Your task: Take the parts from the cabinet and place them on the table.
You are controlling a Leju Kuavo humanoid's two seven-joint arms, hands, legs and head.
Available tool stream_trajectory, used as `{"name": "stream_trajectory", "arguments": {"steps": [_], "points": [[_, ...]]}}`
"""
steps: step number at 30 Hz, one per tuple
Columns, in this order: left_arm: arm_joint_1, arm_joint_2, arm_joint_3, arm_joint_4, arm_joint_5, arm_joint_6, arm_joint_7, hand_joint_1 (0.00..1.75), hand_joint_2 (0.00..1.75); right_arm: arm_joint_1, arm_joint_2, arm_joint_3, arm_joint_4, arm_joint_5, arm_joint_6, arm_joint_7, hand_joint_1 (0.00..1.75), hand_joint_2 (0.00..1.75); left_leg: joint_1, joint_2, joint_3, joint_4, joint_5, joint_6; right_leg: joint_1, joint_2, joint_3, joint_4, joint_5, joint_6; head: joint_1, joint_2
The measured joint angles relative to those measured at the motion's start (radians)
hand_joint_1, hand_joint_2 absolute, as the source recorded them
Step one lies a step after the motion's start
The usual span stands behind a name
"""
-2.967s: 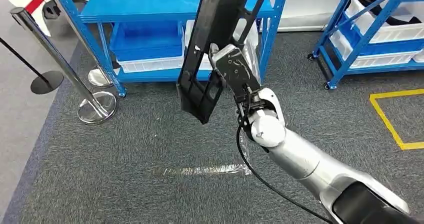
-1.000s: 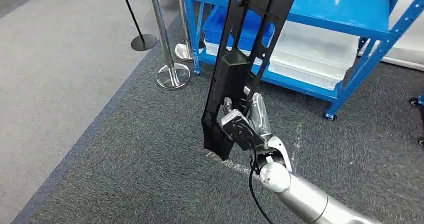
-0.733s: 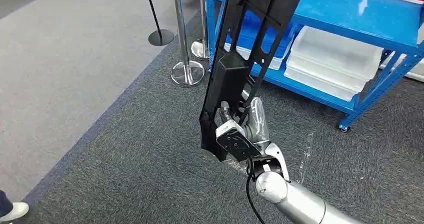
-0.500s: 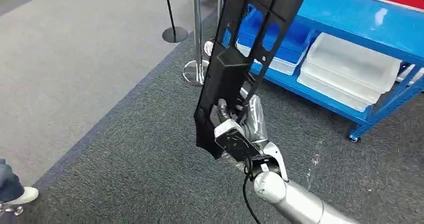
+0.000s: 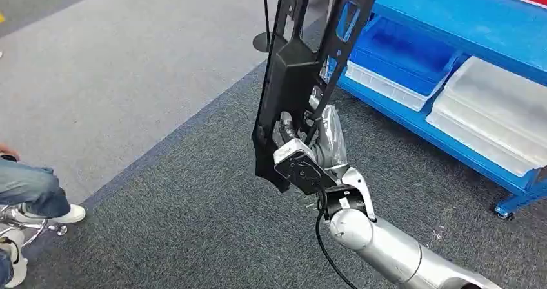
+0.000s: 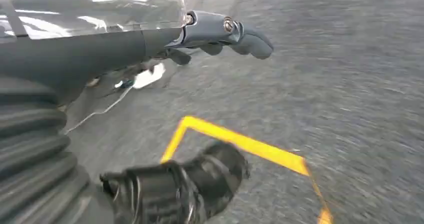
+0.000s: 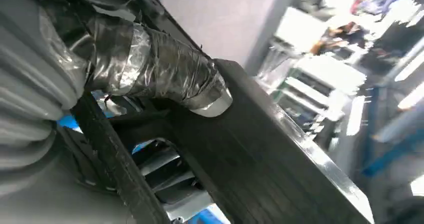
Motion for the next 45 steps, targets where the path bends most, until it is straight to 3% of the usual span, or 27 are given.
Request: {"name": "stream_trajectory", "arguments": {"steps": [2, 3, 5, 6, 7, 8, 12, 14, 15, 16, 18, 19, 21, 22, 23, 25, 27, 28, 30, 32, 34, 35, 37, 38, 39, 43, 45], "points": [[-0.002, 0.000, 0.000, 0.000, -0.001, -0.001, -0.002, 0.00, 1.75, -0.009, -0.004, 0.000, -0.005, 0.020, 0.000, 0.011, 1.75, 1.75, 0.003, 0.016, -0.063, 0.118, -0.033, -0.004, 0.002, -0.033, 0.001, 0.000, -0.003, -0.003, -0.002, 0.000], [-0.001, 0.000, 0.000, 0.000, -0.001, -0.002, -0.002, 0.00, 1.75, -0.014, -0.005, 0.000, -0.009, 0.030, 0.001, 0.019, 1.75, 1.75, 0.003, 0.017, -0.064, 0.117, -0.019, -0.002, 0.003, -0.047, 0.002, 0.000, -0.005, -0.003, -0.002, 0.000], [0.004, 0.000, 0.000, 0.000, 0.000, -0.005, -0.002, 0.00, 1.75, -0.028, -0.006, 0.000, -0.019, 0.047, 0.007, 0.034, 1.75, 1.75, 0.002, 0.023, 0.001, -0.010, 0.057, 0.009, 0.007, -0.073, 0.009, -0.001, -0.010, -0.002, -0.002, 0.000], [0.004, 0.000, 0.000, 0.000, 0.000, -0.005, -0.002, 0.00, 1.75, -0.035, -0.007, 0.000, -0.025, 0.051, 0.008, 0.038, 1.75, 1.75, -0.004, 0.044, 0.050, -0.100, 0.096, 0.020, 0.009, -0.084, 0.015, -0.002, -0.013, -0.002, -0.002, 0.000], [0.002, 0.000, 0.000, 0.000, 0.000, -0.005, -0.002, 0.00, 1.75, -0.042, -0.008, 0.000, -0.028, 0.053, 0.008, 0.038, 1.75, 1.75, -0.017, 0.104, 0.080, -0.165, 0.099, 0.032, 0.009, -0.093, 0.021, -0.007, -0.015, -0.001, -0.002, 0.000], [-0.002, 0.000, 0.000, 0.000, 0.000, -0.005, -0.002, 0.00, 1.75, -0.046, -0.010, 0.000, -0.034, 0.057, 0.008, 0.038, 1.75, 1.75, -0.030, 0.124, 0.094, -0.178, 0.092, 0.038, 0.018, -0.107, 0.026, -0.014, -0.015, 0.004, -0.001, 0.000], [-0.001, 0.000, 0.000, 0.000, 0.003, -0.010, -0.006, 0.00, 1.75, -0.056, -0.013, 0.000, -0.046, 0.069, 0.014, 0.054, 1.75, 1.75, -0.029, 0.065, 0.106, -0.207, 0.101, 0.052, 0.025, -0.155, 0.055, -0.044, -0.018, 0.025, -0.001, 0.000], [0.005, -0.003, 0.000, 0.000, 0.003, -0.014, -0.005, 0.00, 1.75, -0.063, -0.016, 0.000, -0.049, 0.074, 0.018, 0.058, 1.75, 1.75, -0.013, 0.044, 0.124, -0.230, 0.109, 0.058, 0.016, -0.042, 0.041, -0.002, -0.042, 0.032, 0.002, 0.000], [0.003, -0.003, 0.000, 0.000, 0.003, -0.015, -0.004, 0.00, 1.75, -0.067, -0.017, 0.000, -0.053, 0.076, 0.019, 0.059, 1.75, 1.75, -0.014, 0.039, 0.125, -0.230, 0.112, 0.069, 0.015, -0.013, 0.018, 0.047, -0.069, 0.030, 0.005, 0.000], [-0.004, -0.003, 0.000, 0.000, 0.003, -0.015, -0.004, 0.00, 1.75, -0.066, -0.024, 0.000, -0.056, 0.078, 0.021, 0.060, 1.75, 1.75, -0.014, 0.014, 0.126, -0.229, 0.111, 0.073, 0.016, 0.008, -0.047, 0.167, -0.118, 0.028, 0.008, 0.000], [-0.006, -0.003, 0.000, 0.000, 0.003, -0.016, -0.001, 0.00, 1.75, -0.064, -0.030, 0.000, -0.056, 0.078, 0.027, 0.070, 1.75, 1.75, -0.014, -0.020, 0.125, -0.226, 0.108, 0.075, 0.015, 0.007, -0.111, 0.260, -0.135, 0.031, 0.006, 0.000], [-0.006, -0.003, 0.000, 0.000, 0.003, -0.016, 0.001, 0.00, 1.75, -0.064, -0.031, 0.000, -0.057, 0.079, 0.032, 0.076, 1.75, 1.75, -0.014, -0.039, 0.125, -0.223, 0.107, 0.074, 0.015, 0.007, -0.113, 0.244, -0.107, 0.033, 0.008, 0.000], [-0.001, -0.003, 0.000, 0.000, 0.005, -0.018, 0.001, 0.00, 1.75, -0.068, -0.034, 0.000, -0.060, 0.084, 0.037, 0.084, 1.75, 1.75, -0.011, -0.071, 0.125, -0.210, 0.100, 0.067, 0.011, 0.015, -0.064, 0.112, -0.014, 0.033, 0.009, 0.000], [0.001, -0.004, 0.000, 0.000, 0.006, -0.018, 0.001, 0.00, 1.75, -0.071, -0.037, 0.000, -0.061, 0.087, 0.038, 0.088, 1.75, 1.75, -0.009, -0.086, 0.122, -0.199, 0.094, 0.062, 0.007, 0.047, -0.028, 0.025, 0.034, 0.033, 0.009, 0.000], [0.002, -0.004, 0.000, 0.000, 0.006, -0.018, 0.001, 0.00, 1.75, -0.072, -0.039, 0.000, -0.063, 0.090, 0.041, 0.090, 1.75, 1.75, -0.008, -0.096, 0.108, -0.187, 0.088, 0.055, 0.000, 0.113, -0.017, -0.003, 0.021, 0.033, 0.008, 0.000], [-0.003, -0.004, 0.000, 0.000, 0.010, -0.016, -0.001, 0.00, 1.75, -0.073, -0.039, 0.000, -0.072, 0.095, 0.043, 0.094, 1.75, 1.75, -0.003, -0.121, 0.090, -0.172, 0.088, 0.043, 0.004, 0.092, -0.019, -0.010, 0.022, 0.033, 0.009, 0.000], [0.004, -0.004, 0.000, 0.000, 0.010, -0.016, -0.003, 0.00, 1.75, -0.076, -0.042, 0.000, -0.072, 0.103, 0.043, 0.102, 1.75, 1.75, 0.001, -0.147, 0.088, -0.182, 0.092, 0.029, 0.009, 0.070, -0.015, -0.012, 0.022, 0.022, 0.010, 0.000], [0.004, 0.000, 0.000, 0.000, 0.012, -0.014, -0.003, 0.00, 1.75, -0.077, -0.042, 0.000, -0.075, 0.112, 0.044, 0.109, 1.75, 1.75, 0.001, -0.153, 0.080, -0.178, 0.090, 0.027, -0.007, 0.054, -0.008, -0.021, 0.025, 0.016, 0.008, 0.000], [0.006, -0.008, 0.000, 0.000, 0.013, -0.013, -0.004, 0.00, 1.75, -0.081, -0.043, 0.000, -0.084, 0.127, 0.045, 0.121, 1.75, 1.75, -0.007, -0.031, 0.050, -0.106, 0.051, 0.009, -0.002, 0.028, 0.006, -0.030, 0.023, 0.009, -0.014, 0.000], [0.000, -0.008, 0.000, 0.000, 0.014, -0.010, -0.001, 0.00, 1.75, -0.085, -0.049, 0.000, -0.091, 0.137, 0.046, 0.130, 1.75, 1.75, 0.003, 0.009, -0.027, 0.037, -0.004, -0.003, 0.002, -0.003, 0.012, -0.030, 0.016, 0.003, -0.012, 0.000], [0.000, -0.008, 0.000, 0.000, 0.015, -0.007, 0.002, 0.00, 1.75, -0.085, -0.054, 0.000, -0.097, 0.143, 0.046, 0.140, 1.75, 1.75, 0.009, 0.017, -0.066, 0.096, -0.004, -0.007, 0.002, -0.032, 0.019, -0.030, 0.008, 0.005, -0.012, 0.000], [0.002, -0.008, 0.000, 0.000, 0.017, -0.007, 0.002, 0.00, 1.75, -0.085, -0.056, 0.000, -0.100, 0.147, 0.047, 0.146, 1.75, 1.75, 0.009, 0.018, -0.050, 0.059, 0.028, -0.006, 0.002, -0.046, 0.025, -0.030, 0.004, 0.006, -0.013, 0.000], [0.004, -0.006, 0.000, 0.000, 0.021, -0.007, 0.005, 0.00, 1.75, -0.089, -0.060, 0.000, -0.109, 0.152, 0.050, 0.153, 1.75, 1.75, 0.006, 0.039, 0.038, -0.108, 0.118, 0.005, 0.002, -0.071, 0.042, -0.030, -0.008, 0.010, -0.013, 0.000], [0.003, -0.006, 0.000, 0.000, 0.022, -0.007, 0.005, 0.00, 1.75, -0.093, -0.062, 0.000, -0.114, 0.156, 0.050, 0.156, 1.75, 1.75, -0.002, 0.082, 0.070, -0.181, 0.129, 0.014, 0.003, -0.081, 0.050, -0.033, -0.014, 0.014, -0.011, 0.000], [0.000, -0.006, 0.000, 0.000, 0.024, -0.007, 0.005, 0.00, 1.75, -0.095, -0.064, 0.000, -0.117, 0.159, 0.050, 0.158, 1.75, 1.75, -0.019, 0.103, 0.085, -0.187, 0.114, 0.023, 0.012, -0.091, 0.052, -0.035, -0.017, 0.020, -0.013, 0.000], [0.002, -0.005, 0.000, -0.001, 0.035, -0.006, 0.010, 0.00, 1.75, -0.100, -0.070, 0.000, -0.125, 0.162, 0.050, 0.165, 1.75, 1.75, -0.018, 0.050, 0.093, -0.206, 0.115, 0.046, 0.018, -0.131, 0.076, -0.057, -0.029, 0.043, -0.011, 0.000], [0.007, -0.006, 0.000, -0.001, 0.037, -0.005, 0.013, 0.00, 1.75, -0.103, -0.077, 0.000, -0.131, 0.165, 0.050, 0.167, 1.75, 1.75, -0.005, 0.031, 0.108, -0.222, 0.118, 0.057, 0.010, -0.037, 0.056, 0.001, -0.063, 0.044, -0.004, 0.000]]}}
